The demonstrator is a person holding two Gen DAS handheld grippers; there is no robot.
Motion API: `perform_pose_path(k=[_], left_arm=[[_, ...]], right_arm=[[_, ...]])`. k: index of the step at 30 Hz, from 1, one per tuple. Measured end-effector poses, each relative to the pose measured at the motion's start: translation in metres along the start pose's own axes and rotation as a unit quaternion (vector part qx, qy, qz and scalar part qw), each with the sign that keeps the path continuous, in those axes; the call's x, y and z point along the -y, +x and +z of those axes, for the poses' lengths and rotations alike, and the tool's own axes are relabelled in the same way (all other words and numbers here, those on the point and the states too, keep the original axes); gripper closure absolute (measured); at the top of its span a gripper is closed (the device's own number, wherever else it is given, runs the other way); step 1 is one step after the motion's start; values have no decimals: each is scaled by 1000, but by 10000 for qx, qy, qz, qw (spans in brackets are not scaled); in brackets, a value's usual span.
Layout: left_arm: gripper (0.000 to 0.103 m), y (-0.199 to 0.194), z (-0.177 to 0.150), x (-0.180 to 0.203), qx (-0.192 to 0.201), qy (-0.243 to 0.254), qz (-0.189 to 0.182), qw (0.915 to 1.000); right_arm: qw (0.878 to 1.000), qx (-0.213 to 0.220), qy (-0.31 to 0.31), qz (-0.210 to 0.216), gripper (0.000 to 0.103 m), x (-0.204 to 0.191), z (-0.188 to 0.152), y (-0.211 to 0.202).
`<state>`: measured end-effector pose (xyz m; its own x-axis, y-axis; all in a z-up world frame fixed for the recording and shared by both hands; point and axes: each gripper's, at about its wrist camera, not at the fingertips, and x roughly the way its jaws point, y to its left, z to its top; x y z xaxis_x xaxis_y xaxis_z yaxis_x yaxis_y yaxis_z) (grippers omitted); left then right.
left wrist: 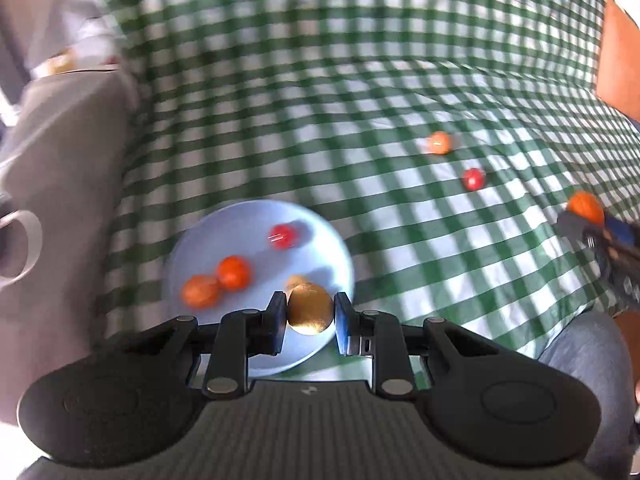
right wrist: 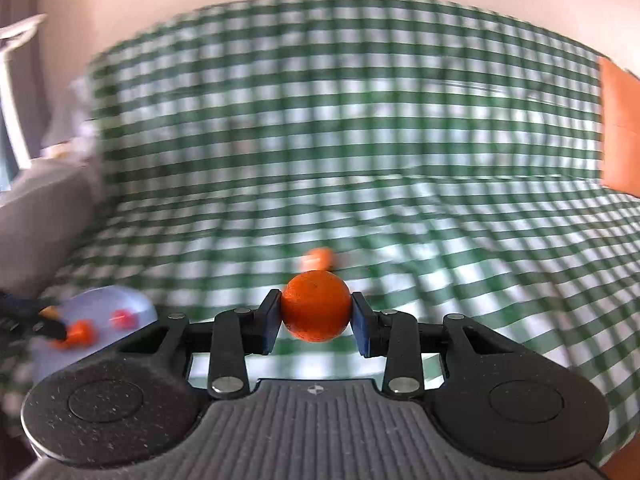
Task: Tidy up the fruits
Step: 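Carry the tan fruit and tangerine over the blue plate and open both tools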
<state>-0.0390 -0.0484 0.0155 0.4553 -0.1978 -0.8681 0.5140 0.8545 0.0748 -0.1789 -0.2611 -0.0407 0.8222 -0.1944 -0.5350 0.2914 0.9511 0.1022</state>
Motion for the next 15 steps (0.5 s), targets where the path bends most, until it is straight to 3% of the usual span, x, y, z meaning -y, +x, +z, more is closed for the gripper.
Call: perform_pose_path(k=[7,15], left_arm=[[75,-45,-50,-56,-4,-563,138,9983],[75,-67,-88,-81,126,-818,166,9964]], right_arm=[[9943,-186,-232,1024,65,-83,-11,-49],[9851,-252,-774,1515,65,-142,-19,-81]])
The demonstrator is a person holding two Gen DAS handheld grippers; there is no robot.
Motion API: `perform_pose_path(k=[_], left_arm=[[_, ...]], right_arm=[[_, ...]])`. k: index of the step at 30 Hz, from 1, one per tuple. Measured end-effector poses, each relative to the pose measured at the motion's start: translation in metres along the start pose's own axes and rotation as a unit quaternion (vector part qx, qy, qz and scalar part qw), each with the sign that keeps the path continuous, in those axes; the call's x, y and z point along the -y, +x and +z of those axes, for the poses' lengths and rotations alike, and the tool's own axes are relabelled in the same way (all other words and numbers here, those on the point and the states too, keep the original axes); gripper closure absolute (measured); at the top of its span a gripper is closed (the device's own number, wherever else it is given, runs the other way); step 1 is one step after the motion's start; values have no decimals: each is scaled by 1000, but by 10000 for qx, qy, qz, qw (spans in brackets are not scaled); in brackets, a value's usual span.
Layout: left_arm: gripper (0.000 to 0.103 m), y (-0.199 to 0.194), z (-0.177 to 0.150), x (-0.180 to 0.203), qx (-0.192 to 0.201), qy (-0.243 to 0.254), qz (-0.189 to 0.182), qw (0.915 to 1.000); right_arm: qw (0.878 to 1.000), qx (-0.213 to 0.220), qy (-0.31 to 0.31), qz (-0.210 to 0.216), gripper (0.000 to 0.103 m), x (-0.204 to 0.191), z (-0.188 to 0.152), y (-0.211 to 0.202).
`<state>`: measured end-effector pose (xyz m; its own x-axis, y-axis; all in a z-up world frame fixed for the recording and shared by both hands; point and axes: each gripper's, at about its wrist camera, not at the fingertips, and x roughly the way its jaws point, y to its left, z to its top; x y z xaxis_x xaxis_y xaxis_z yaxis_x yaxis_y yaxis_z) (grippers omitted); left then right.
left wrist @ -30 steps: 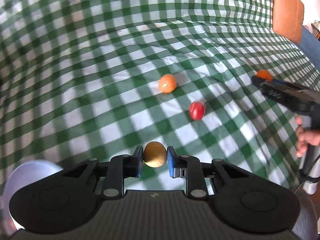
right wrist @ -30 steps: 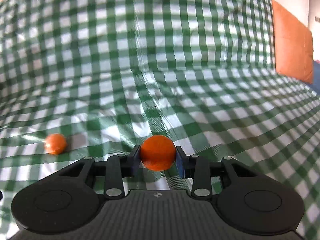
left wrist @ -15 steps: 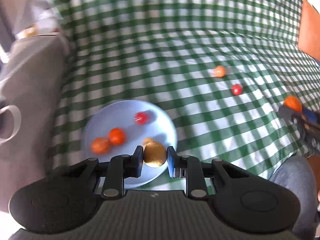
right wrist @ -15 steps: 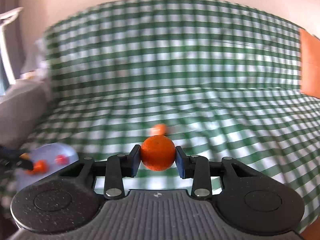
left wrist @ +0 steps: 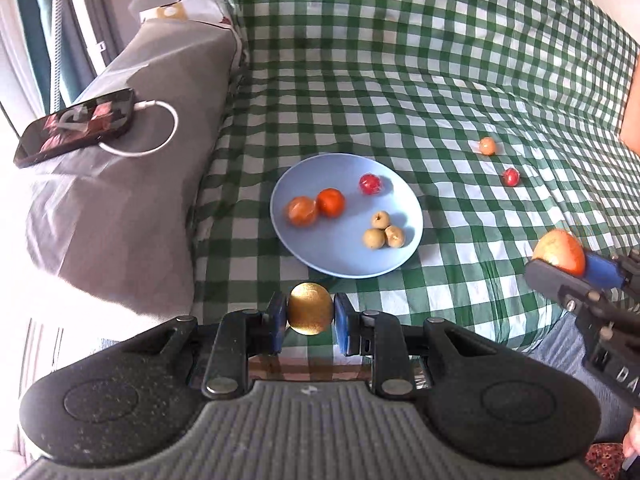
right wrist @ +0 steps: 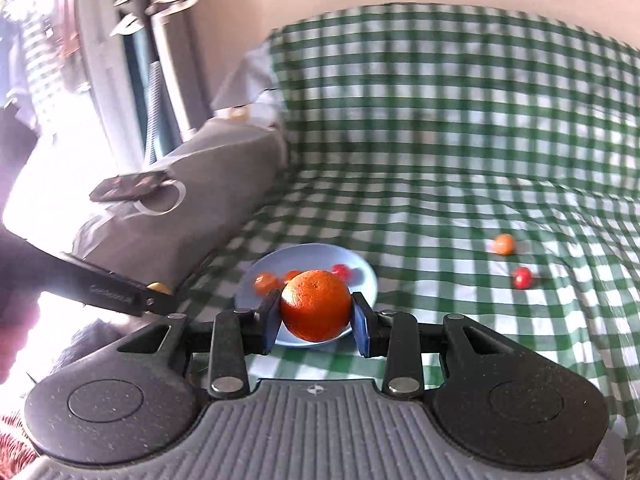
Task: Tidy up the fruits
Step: 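Carry the tan fruit and tangerine over the blue plate and open both tools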
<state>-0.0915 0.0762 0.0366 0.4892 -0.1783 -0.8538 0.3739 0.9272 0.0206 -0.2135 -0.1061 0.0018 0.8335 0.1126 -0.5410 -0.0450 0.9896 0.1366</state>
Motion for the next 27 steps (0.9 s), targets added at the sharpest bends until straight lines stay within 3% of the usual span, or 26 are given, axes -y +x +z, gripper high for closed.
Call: perform_pose_path(k=[6,27], left_arm=[[75,-5,-6,-4,92,-68,-132,9998],[75,1,-5,-6,66,-240,-263,9993]], right_arm=[[9998,-97,-175,-14,65,-15,-5,-4],[9995,-176,-226,-113,65,-13,-6,3]])
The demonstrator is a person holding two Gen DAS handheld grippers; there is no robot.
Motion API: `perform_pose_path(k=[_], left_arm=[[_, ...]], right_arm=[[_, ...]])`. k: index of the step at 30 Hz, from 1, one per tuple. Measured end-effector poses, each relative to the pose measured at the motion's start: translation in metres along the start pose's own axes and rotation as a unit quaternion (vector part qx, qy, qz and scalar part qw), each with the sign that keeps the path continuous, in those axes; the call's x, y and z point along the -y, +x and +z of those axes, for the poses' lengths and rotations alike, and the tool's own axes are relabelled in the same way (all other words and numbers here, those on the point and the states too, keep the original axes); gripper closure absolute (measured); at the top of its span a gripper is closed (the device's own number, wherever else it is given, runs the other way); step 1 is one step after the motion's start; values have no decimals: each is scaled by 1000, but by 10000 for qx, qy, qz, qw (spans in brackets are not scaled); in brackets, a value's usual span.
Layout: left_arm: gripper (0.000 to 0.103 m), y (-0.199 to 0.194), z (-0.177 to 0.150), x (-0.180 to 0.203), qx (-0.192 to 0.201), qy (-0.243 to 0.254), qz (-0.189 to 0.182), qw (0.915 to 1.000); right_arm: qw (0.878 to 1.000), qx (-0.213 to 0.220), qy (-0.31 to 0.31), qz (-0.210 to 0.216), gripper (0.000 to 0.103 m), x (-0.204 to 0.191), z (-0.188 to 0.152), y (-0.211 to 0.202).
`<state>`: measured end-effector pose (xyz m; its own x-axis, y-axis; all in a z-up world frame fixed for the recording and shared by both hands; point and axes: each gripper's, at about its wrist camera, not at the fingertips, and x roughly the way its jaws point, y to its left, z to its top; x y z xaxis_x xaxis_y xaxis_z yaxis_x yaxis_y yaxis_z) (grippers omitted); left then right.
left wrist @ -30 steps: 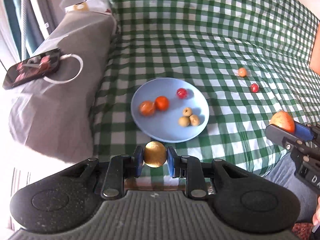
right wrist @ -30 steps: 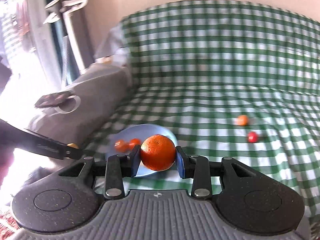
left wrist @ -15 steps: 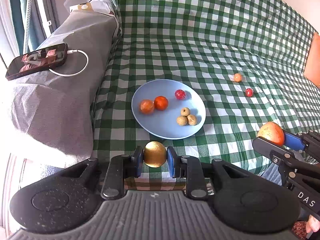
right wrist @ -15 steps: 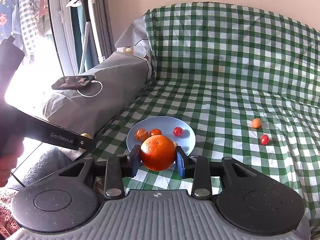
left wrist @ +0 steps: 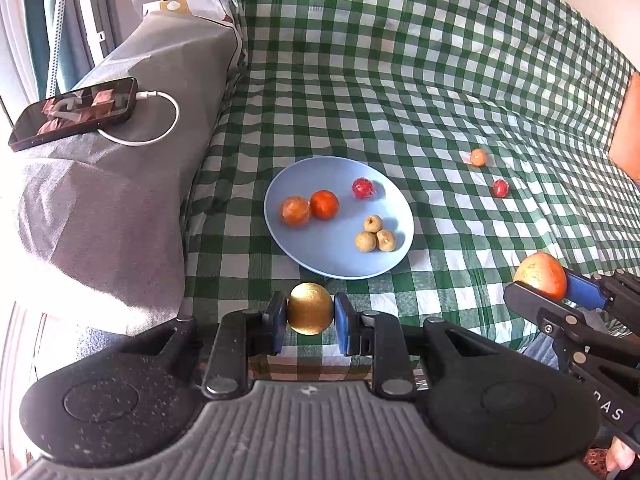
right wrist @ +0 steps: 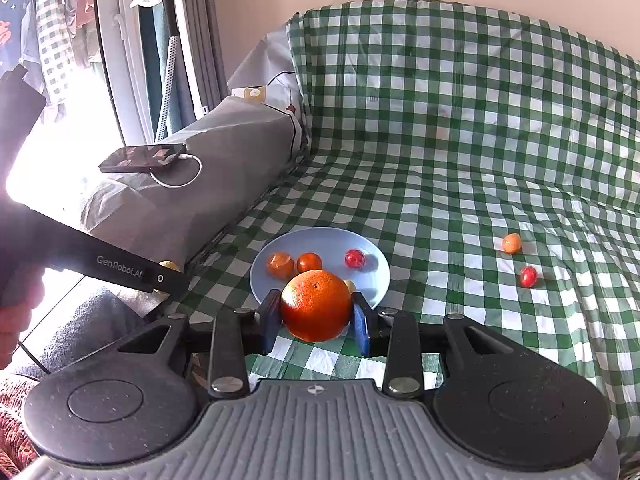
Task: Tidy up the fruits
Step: 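Carry the tan fruit and tangerine over the blue plate and open both tools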
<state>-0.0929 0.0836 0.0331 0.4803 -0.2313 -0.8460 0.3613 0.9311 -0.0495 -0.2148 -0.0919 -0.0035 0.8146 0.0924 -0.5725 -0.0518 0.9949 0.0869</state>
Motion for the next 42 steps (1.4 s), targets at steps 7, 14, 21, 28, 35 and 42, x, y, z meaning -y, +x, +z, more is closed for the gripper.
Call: perform_pose_path(k=[7,14,21,28,35,42], left_arm=[[75,6,4,-7,-48,-111,50,9999],[75,22,21,-12,-72,-107,114,9999],[75,52,50,-9,-129,-58,80,9999],[75,91,73,-6,-259,-75,57,9996],[75,140,88,-1,-447,-2,186,9988],[75,182,91,-1,-679,82,327,9971]], right_arm=[[10000,-62,26,12,65,2,0,6],[9998,-174,101,-26,65,7,5,27],[9995,-302,114,-58,65,12,14,63],[9987,-502,47,-72,65,18,23,107],[9969,-764,-12,-198,65,29,26,159],[9943,-1041,-151,-198,65,32,23,200]])
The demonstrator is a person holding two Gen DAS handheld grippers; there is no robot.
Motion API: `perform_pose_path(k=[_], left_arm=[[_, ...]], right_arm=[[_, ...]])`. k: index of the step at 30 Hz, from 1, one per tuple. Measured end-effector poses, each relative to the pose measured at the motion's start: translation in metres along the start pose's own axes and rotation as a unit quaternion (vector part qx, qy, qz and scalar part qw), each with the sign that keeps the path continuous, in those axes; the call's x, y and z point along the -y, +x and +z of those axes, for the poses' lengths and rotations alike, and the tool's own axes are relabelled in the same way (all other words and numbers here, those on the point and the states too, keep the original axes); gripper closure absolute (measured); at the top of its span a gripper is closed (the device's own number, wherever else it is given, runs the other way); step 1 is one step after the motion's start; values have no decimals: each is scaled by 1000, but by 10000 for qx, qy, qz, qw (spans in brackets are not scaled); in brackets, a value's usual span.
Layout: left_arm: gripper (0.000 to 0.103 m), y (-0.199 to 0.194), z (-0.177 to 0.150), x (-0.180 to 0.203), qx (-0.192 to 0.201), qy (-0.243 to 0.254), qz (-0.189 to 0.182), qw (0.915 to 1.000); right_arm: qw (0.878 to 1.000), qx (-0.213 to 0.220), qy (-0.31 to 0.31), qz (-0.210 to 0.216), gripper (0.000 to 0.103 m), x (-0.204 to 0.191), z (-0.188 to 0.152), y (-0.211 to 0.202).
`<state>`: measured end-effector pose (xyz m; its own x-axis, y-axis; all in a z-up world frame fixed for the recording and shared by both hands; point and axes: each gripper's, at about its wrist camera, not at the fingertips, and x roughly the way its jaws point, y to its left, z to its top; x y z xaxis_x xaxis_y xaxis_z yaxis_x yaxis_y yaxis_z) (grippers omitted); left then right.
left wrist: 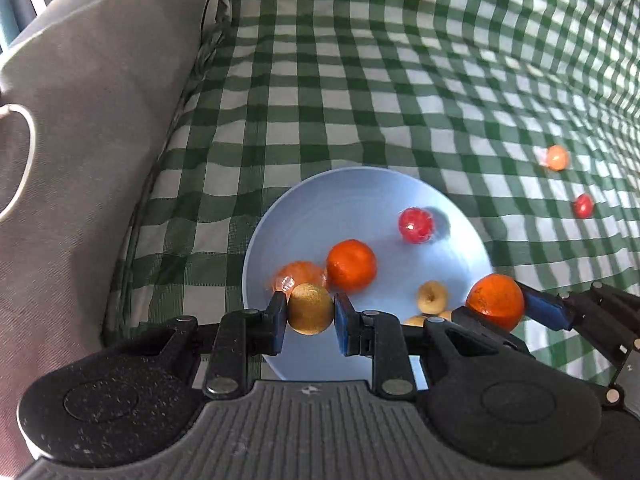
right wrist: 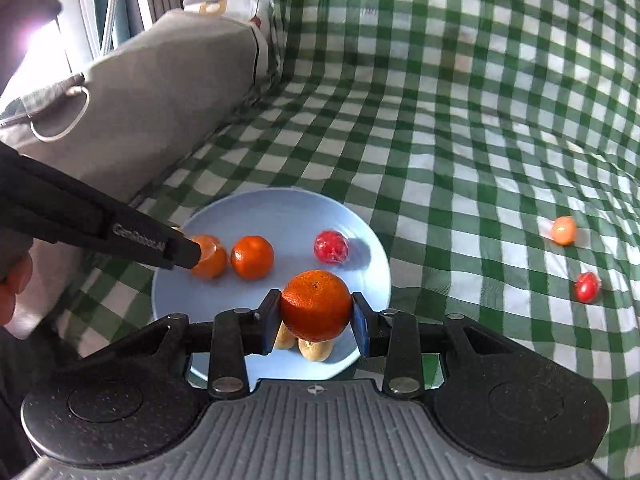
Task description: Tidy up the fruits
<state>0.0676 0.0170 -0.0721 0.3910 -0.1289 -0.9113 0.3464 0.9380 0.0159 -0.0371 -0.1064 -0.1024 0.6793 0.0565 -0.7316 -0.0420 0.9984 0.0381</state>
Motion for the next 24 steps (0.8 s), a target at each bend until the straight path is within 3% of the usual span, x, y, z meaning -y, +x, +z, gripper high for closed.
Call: perform_pose_path(k=[3,4,5,6,7,8,10,11,19,24], left_arm=[[75,6,1,1,76,84,108,9999],[69,7,2,2,116,110,143,9998],[45,7,3,3,158,151,171,9996],[29,5,3,4,220,190,227,9993],[5,2,4,4,318,191,356,9987],[0,-4,3,4,491,175,516,9973],[0,-17,-1,4,782,263,648,9945],[0,-22,-2,3,728,356,643,9946],[0,-77,-57,-15,428,44,538,9976],[0,-110,-97,-20,350,-205,549,9977]], right_arm=[[10000,-84,-40,24,65,-1,2,14],[9999,-107,-59,34,64,-1,3,19],[9998,-153,-70,57,64,-2,5,23],[9998,-186,-71,73,62,-2,7,26],[9996,-238,-96,107,51,-3,8,28],[9996,-247,-116,100,43,-3,11,27],[9998,-167,-138,-9,17,-5,12,17],[9998,-136,-161,-56,14,-6,11,9],[9995,-215,181,-153,4,-14,-16,-64],[9971,-143,683,-304,3,-19,-36,-100]])
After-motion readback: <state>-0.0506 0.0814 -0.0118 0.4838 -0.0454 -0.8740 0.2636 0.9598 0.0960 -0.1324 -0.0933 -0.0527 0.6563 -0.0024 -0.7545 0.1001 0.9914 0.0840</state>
